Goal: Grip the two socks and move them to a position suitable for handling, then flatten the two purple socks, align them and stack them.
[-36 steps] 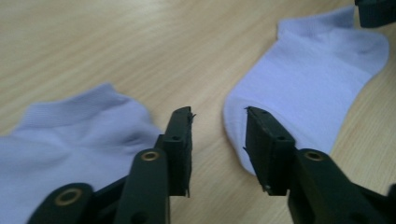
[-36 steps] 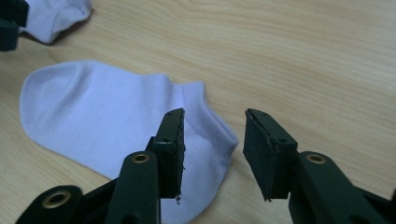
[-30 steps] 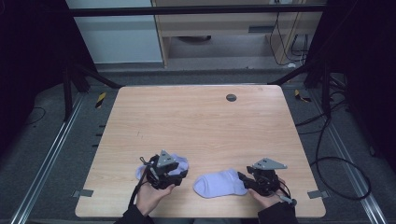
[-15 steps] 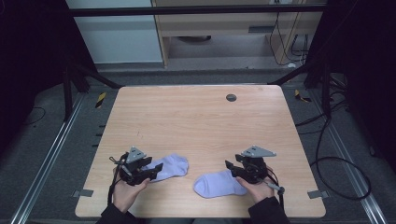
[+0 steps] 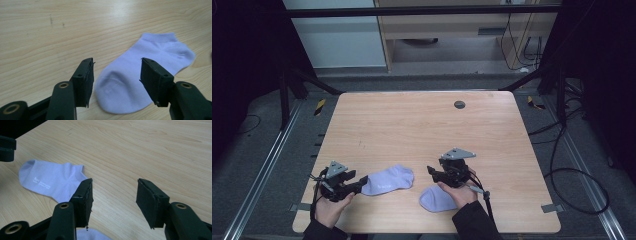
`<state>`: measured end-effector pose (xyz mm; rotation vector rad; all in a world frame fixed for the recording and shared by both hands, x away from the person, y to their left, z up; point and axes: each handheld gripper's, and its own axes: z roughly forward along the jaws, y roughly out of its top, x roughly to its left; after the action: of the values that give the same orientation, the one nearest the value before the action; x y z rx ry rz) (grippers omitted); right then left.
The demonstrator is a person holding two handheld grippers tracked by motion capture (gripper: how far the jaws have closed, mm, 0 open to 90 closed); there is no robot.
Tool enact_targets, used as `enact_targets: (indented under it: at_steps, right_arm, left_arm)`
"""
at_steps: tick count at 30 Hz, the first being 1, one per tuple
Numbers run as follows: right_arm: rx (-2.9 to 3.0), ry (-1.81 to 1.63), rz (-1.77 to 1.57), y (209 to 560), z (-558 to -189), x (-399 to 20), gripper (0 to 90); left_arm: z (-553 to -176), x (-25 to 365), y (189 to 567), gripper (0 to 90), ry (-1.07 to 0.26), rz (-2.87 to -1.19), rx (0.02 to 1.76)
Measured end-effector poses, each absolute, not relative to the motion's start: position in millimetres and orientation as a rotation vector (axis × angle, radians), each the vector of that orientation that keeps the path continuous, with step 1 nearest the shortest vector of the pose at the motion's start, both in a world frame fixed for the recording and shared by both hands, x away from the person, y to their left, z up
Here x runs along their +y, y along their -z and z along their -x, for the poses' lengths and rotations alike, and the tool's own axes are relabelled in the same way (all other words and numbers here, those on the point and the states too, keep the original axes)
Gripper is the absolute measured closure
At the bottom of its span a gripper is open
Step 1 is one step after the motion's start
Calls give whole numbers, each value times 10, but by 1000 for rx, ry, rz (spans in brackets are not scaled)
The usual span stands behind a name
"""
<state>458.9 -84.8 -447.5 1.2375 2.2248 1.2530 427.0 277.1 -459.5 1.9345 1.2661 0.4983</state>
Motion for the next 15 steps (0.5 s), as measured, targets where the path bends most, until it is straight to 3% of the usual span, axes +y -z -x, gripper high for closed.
enact_targets:
  at_steps: [15]
  right_arm:
    - [2294,-1203,-1249,4638,-4759,-356,508]
  left_arm:
    - [-4327,2877,4723,492,-511,-1977,1329]
